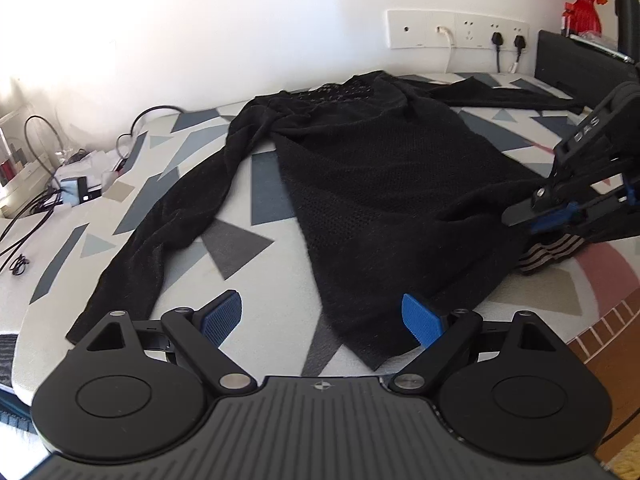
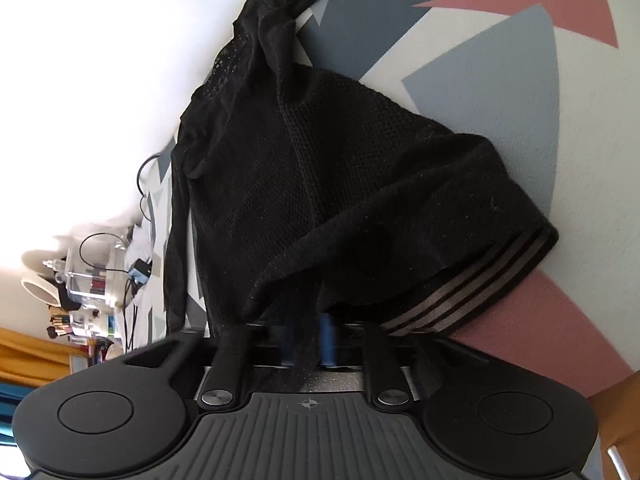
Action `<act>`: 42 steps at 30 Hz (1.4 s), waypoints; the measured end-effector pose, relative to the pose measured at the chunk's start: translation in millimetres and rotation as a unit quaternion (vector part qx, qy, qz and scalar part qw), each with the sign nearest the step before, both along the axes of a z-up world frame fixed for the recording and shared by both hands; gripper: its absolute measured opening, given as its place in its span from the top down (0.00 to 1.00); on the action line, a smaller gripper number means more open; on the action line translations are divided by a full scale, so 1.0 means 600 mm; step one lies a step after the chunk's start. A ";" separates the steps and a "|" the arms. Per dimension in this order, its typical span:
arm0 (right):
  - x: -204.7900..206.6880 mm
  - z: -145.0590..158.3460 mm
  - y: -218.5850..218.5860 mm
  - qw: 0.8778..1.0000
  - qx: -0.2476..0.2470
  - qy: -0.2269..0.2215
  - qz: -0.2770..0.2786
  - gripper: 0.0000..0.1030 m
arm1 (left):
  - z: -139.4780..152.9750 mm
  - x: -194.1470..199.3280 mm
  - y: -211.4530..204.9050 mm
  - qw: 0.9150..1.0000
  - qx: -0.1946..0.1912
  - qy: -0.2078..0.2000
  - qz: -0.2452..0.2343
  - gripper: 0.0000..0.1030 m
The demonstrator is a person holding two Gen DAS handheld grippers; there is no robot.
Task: Fold clothes
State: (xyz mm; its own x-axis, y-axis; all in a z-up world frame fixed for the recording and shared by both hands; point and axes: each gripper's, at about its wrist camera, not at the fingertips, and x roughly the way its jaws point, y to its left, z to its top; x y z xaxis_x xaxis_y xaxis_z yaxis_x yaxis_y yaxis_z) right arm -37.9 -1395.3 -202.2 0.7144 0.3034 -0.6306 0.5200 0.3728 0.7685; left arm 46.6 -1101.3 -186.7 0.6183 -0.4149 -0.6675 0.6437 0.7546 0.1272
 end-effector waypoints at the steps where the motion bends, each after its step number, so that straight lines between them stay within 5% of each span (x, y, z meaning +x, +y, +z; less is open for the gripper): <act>1: 0.002 0.006 0.001 1.000 -0.002 -0.008 -0.001 0.97 | 0.002 -0.002 -0.004 1.000 -0.004 -0.001 -0.009 0.13; 6: 0.025 0.057 0.003 0.998 0.002 -0.059 -0.002 0.98 | 0.009 -0.016 -0.043 0.998 -0.011 -0.019 -0.051 0.12; 15: 0.047 0.131 0.010 0.994 -0.007 -0.110 0.005 0.98 | -0.007 -0.023 -0.110 0.993 0.030 -0.100 -0.055 0.12; 23: 0.022 0.152 -0.008 0.991 -0.002 -0.129 -0.018 0.99 | -0.032 0.043 -0.074 0.989 0.086 -0.103 0.059 0.12; 26: 0.016 0.149 -0.018 0.991 0.002 -0.132 -0.025 0.99 | -0.030 0.059 -0.051 0.989 0.078 -0.092 0.080 0.12; 27: 0.015 0.147 -0.019 0.991 -0.004 -0.130 -0.023 0.99 | -0.026 0.062 -0.044 0.991 0.069 -0.085 0.079 0.15; 29: 0.012 0.143 -0.019 0.992 -0.022 -0.123 -0.019 0.93 | -0.013 0.065 -0.026 0.995 0.037 -0.062 0.076 0.48; 30: 0.007 0.141 -0.019 0.993 -0.040 -0.114 -0.016 0.79 | -0.006 0.066 -0.019 0.996 0.024 -0.048 0.077 0.67; 33: -0.009 0.134 -0.018 0.992 -0.094 -0.084 -0.006 0.55 | 0.008 0.067 -0.004 0.997 0.000 -0.019 0.075 0.80; 38: -0.036 0.123 -0.016 0.982 -0.184 -0.033 0.010 0.41 | 0.004 0.063 -0.004 0.997 0.007 -0.003 0.072 0.79; 42: -0.070 0.092 0.004 0.958 -0.283 0.019 0.034 0.37 | -0.007 0.071 -0.006 0.996 0.024 -0.003 0.084 0.45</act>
State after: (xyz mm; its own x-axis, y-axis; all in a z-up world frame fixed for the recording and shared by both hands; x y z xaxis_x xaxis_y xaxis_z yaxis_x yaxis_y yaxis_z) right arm -79.8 -1393.1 -146.8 0.6779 -0.0497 -0.7334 0.5040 0.7578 0.4144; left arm 89.2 -1105.1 -190.8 0.6810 -0.2723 -0.6798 0.5079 0.8444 0.1705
